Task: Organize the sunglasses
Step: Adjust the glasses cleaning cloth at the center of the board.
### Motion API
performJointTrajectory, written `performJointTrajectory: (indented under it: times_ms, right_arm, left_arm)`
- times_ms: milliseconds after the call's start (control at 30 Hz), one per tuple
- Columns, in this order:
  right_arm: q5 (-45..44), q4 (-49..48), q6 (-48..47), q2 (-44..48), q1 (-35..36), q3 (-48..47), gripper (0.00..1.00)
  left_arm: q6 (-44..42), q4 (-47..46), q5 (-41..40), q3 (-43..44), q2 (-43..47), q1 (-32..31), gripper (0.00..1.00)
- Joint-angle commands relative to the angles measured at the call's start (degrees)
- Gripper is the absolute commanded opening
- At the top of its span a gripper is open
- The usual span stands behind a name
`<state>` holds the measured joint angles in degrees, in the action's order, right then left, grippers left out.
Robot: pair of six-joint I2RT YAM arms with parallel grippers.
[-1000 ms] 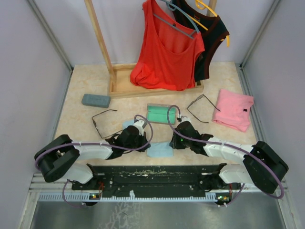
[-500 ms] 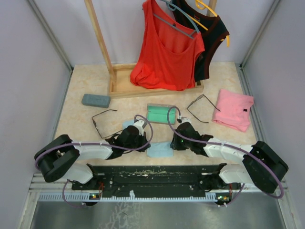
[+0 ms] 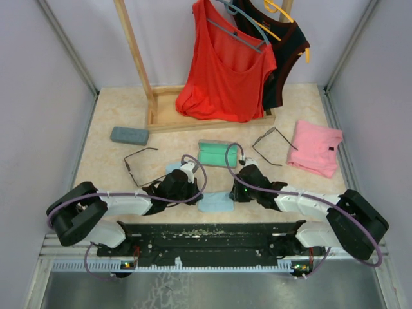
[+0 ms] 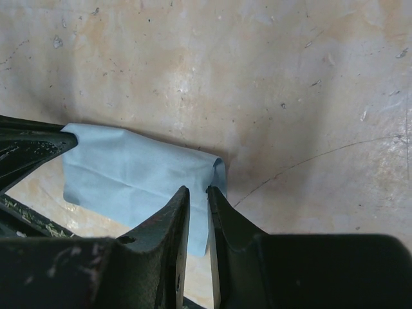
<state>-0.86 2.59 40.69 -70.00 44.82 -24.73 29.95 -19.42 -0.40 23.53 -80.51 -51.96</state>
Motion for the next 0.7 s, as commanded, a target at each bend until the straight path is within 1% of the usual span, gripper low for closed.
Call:
performJointTrajectory:
  times_ms: [0,233,433,667]
  right_arm:
    - [-1.9,-1.9,-0.4,-0.5,-0.6,-0.6,0.18]
    - [-1.9,-1.9,-0.9,-0.9,-0.6,-0.9,0.18]
    - [0.8,-5.1,-0.9,0.7,-0.6,0.0,0.18]
    - [-1.1,-4.0,-1.0,-0.4,-0.6,0.0,0.18]
  left_arm:
    - [-0.8,0.5,0.4,-0.7,0.4,0.3,0.0]
    - [-0.6,0.4,0.6,-0.7,0.4,0.2,0.0]
    - [-0.7,0.4,0.7,-0.7,0.2,0.3,0.0]
    - [-0.7,0.0,1.0,-0.8,0.0,0.2,0.0]
